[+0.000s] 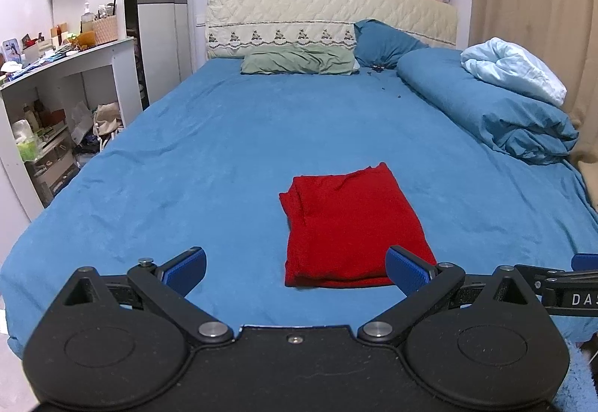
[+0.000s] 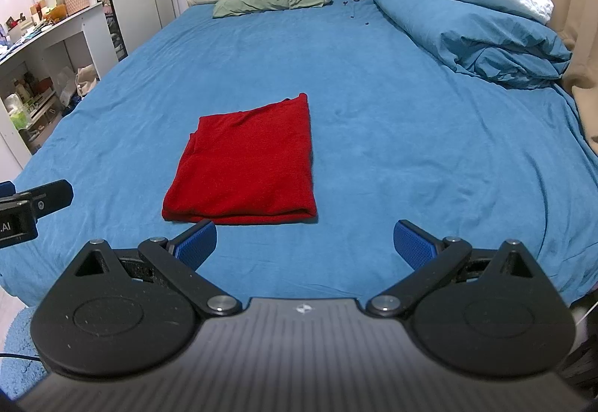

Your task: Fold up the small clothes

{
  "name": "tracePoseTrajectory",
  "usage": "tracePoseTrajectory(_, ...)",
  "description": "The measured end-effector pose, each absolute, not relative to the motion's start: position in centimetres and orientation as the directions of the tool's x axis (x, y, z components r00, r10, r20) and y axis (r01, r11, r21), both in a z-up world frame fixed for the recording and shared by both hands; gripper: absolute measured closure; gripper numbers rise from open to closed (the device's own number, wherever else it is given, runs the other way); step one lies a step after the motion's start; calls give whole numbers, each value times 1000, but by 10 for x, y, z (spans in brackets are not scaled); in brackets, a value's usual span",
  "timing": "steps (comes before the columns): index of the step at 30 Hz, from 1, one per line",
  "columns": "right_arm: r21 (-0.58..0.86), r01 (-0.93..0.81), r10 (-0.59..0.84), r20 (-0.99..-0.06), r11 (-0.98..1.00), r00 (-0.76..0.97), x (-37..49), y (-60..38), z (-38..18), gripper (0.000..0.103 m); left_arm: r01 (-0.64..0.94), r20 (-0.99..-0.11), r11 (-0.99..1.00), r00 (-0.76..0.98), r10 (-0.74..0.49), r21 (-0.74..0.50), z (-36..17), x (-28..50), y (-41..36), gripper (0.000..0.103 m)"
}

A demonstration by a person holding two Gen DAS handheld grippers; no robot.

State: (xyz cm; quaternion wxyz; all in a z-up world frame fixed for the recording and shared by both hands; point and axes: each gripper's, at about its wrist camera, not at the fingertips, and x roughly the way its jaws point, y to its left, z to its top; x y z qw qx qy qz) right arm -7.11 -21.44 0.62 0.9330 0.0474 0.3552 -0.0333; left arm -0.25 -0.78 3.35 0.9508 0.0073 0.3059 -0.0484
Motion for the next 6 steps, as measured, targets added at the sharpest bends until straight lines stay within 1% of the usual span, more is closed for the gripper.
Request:
tracePoseTrajectory(3, 65, 97, -29, -667, 993, 745, -71, -214, 6, 0, 107, -578, 994, 809, -106, -32, 32, -2, -5, 0)
tracePoseTrajectory(6, 65, 99, -30, -668, 993, 743, -70, -213, 5, 0, 104, -578, 994, 810, -99, -25, 31, -1, -5, 0)
